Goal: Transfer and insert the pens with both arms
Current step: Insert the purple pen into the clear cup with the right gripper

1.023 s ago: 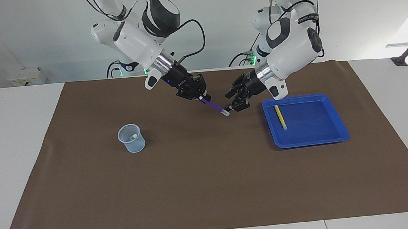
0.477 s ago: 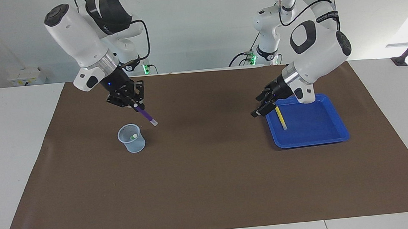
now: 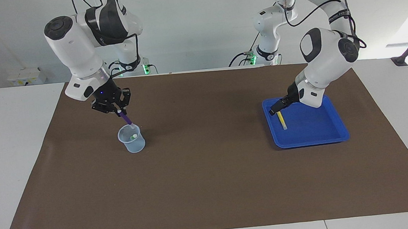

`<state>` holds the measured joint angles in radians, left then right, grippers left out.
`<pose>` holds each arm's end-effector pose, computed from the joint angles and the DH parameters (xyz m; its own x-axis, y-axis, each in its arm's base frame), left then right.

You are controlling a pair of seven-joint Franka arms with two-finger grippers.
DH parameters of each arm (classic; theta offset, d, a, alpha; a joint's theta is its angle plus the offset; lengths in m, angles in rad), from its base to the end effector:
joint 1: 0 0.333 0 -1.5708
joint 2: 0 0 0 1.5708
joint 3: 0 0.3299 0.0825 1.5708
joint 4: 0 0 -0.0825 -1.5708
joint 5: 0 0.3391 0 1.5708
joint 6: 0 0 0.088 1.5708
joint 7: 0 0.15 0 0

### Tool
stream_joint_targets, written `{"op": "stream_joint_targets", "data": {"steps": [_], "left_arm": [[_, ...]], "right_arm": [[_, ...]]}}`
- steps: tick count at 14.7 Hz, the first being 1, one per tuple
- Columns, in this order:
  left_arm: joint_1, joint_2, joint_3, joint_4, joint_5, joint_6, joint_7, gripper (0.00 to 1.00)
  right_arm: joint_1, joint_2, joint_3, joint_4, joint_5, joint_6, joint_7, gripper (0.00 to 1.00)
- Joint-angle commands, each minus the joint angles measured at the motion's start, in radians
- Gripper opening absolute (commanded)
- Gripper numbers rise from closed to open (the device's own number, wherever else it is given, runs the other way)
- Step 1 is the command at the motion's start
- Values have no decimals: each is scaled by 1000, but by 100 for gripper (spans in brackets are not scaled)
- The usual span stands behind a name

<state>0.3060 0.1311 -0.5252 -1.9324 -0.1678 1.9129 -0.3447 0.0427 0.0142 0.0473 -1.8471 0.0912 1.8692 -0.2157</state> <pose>0.5116 -0.1258 0.4117 0.9639 0.1712 -0.2039 0.2041 -0.9669 0.1529 0.5219 0.0577 0.4948 0.9613 0.2745 0.0254 0.2756 -0.9575 -0.0845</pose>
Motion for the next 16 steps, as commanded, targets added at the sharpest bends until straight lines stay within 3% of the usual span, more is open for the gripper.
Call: {"op": "stream_joint_targets", "data": {"steps": [1, 6, 8, 10, 11, 12, 15, 16], "left_arm": [[27, -27, 2, -98, 73, 76, 212, 100], [28, -24, 1, -243, 178, 248, 346, 100], [19, -24, 2, -266, 180, 281, 346, 100], [16, -24, 1, -272, 186, 284, 346, 100], [16, -22, 1, -281, 195, 290, 346, 100], [18, -13, 1, -283, 197, 297, 348, 100], [16, 5, 1, -283, 198, 322, 349, 100], [16, 14, 2, -283, 198, 330, 348, 99]], "right_arm": [[-35, 10, 12, -56, -18, 54, -63, 0], [-34, 6, 12, -207, -18, 235, -68, 0], [-34, 1, 12, -230, -16, 248, -68, 0], [-32, 1, 14, -227, -18, 248, -68, 47], [-32, 3, 14, -221, -18, 246, -68, 79], [-34, 9, 14, -202, -16, 232, -71, 100], [-27, 26, 17, -106, 24, 174, -59, 100], [-21, 24, 19, -75, 91, 151, -53, 100]]}}
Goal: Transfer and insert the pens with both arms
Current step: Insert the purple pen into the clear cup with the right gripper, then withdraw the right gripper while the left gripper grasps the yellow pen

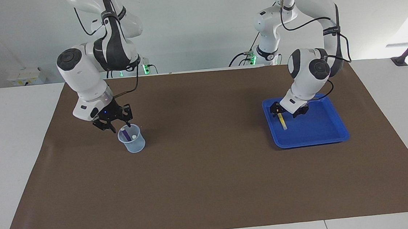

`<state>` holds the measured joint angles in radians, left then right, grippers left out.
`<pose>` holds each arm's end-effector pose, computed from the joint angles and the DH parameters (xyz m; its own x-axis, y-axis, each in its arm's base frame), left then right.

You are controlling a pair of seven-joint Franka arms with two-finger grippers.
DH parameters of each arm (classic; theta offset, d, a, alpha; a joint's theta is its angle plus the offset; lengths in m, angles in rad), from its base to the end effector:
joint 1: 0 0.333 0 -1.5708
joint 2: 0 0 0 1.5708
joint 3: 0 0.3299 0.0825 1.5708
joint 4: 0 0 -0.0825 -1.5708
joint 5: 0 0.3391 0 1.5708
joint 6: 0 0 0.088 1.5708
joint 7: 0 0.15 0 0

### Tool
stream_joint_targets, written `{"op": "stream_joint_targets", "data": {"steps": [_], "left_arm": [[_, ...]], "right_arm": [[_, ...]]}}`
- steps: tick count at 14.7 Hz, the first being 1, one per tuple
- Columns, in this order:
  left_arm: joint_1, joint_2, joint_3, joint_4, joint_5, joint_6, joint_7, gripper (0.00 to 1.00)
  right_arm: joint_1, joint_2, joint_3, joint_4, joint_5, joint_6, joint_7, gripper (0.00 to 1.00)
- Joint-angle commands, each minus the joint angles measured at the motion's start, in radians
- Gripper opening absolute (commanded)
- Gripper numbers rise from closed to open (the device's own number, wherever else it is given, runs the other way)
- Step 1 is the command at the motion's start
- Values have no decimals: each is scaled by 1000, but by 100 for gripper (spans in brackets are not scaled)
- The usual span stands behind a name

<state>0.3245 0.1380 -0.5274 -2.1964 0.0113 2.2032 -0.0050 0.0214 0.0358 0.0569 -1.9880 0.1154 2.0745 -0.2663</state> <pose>0.4872 -0.0981 0.3225 0.9722 -0.2055 -0.1120 -0.1997 -0.9780 0.0604 0.5286 0.0515 0.4407 0.9562 0.2833 0.0738 0.2892 -0.9531 -0.0893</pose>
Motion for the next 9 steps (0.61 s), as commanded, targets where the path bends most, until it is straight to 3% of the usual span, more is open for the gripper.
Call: {"op": "stream_joint_targets", "data": {"steps": [1, 9], "left_arm": [[-4, 14, 4, -19, 22, 43, 7, 97], [7, 54, 4, -17, 90, 84, 0, 76]], "right_arm": [[3, -4, 11, 86, 128, -72, 7, 100], [60, -22, 47, 101, 493, -71, 290, 100]]}}
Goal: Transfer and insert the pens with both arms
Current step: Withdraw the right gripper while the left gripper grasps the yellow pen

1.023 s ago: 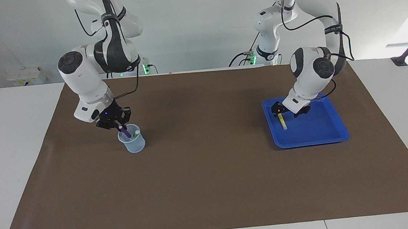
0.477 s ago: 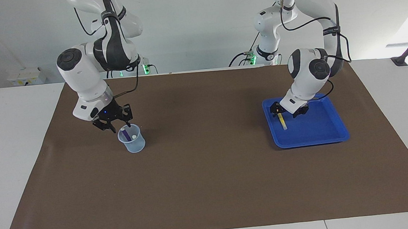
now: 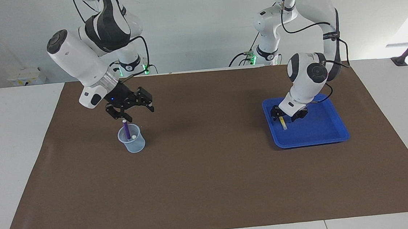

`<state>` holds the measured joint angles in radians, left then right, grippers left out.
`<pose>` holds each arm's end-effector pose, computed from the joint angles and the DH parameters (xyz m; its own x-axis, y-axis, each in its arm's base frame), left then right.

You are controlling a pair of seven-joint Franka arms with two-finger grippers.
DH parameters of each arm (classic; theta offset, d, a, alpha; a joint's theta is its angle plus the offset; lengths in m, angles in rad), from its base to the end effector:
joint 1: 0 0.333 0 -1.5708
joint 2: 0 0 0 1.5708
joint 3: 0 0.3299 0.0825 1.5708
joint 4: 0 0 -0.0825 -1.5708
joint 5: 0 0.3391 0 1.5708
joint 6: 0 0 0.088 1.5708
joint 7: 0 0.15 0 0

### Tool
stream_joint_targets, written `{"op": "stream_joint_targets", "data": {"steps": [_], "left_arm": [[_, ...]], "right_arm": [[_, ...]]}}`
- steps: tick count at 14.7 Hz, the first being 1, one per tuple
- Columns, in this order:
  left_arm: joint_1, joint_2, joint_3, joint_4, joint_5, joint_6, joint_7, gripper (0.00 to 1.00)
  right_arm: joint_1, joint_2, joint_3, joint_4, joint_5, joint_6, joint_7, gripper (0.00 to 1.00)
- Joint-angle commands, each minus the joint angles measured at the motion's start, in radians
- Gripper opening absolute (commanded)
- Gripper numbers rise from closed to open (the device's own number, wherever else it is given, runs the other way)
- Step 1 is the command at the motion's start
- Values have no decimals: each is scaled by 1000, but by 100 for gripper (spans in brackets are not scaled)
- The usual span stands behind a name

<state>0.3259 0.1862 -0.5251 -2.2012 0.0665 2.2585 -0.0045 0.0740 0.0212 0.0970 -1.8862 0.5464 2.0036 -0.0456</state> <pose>0.4944 -0.0947 0.3034 0.9666 -0.2357 -0.1009 -0.2322 -0.9716 0.0457 0.5269 0.1430 0.4999 0.9981 -0.0092 0.0605 0.0217 -0.8715 -0.4900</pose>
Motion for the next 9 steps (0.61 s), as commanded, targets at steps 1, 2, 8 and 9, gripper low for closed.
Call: {"op": "stream_joint_targets", "data": {"steps": [1, 2, 8, 9], "left_arm": [[7, 6, 2, -12, 36, 30, 0, 69], [7, 7, 2, -12, 36, 30, 0, 62], [15, 7, 4, -5, 38, 27, 1, 19], [15, 7, 4, -3, 38, 27, 3, 10]], "right_arm": [[29, -7, 9, -1, 96, 18, 126, 100], [56, -7, 7, -1, 137, 49, 168, 100], [182, -9, 9, -17, 250, 190, 345, 100], [187, -12, 9, -30, 280, 202, 349, 100]]}}
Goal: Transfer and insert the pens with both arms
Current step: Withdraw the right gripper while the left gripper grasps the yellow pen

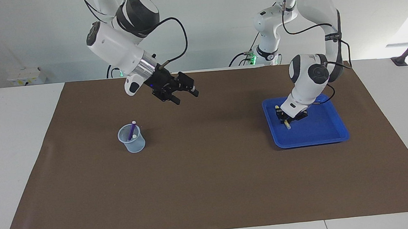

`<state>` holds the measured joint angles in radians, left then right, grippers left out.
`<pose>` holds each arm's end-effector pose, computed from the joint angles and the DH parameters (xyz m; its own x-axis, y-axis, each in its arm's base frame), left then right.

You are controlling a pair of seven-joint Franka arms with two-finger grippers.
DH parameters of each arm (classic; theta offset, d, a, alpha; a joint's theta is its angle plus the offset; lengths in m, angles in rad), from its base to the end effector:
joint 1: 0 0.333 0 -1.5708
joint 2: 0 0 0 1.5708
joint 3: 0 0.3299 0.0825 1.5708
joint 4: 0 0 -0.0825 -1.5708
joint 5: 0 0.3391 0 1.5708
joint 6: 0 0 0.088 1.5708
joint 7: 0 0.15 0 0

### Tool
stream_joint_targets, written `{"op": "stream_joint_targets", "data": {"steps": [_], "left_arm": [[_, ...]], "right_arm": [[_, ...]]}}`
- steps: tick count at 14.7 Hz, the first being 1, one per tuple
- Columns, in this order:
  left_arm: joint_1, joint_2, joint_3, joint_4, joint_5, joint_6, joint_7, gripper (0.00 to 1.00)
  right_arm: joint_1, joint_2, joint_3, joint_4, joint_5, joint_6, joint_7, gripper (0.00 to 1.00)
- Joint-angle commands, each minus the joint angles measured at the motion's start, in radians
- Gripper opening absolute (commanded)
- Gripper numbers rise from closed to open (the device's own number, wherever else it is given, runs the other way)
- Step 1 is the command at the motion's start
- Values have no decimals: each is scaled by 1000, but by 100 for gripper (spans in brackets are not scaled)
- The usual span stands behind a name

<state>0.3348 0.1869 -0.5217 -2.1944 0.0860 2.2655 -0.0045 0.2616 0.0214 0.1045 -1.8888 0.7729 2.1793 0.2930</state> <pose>0.4992 -0.0879 0.3059 0.9680 -0.2353 -0.0876 -0.2334 -0.9719 0.0314 0.5126 0.2505 0.5244 0.9615 -0.2619 -0.0835 -0.2496 -0.7046 -0.6642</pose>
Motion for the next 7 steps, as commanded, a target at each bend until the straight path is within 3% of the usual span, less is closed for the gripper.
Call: {"op": "stream_joint_targets", "data": {"steps": [1, 7], "left_arm": [[7, 8, 0, -10, 18, 20, 1, 3], [20, 22, 0, 25, 18, -10, 3, 0]], "right_arm": [[-2, -17, 1, -35, 95, 42, 5, 100], [-4, -17, 0, -35, 117, 47, 0, 100]]}}
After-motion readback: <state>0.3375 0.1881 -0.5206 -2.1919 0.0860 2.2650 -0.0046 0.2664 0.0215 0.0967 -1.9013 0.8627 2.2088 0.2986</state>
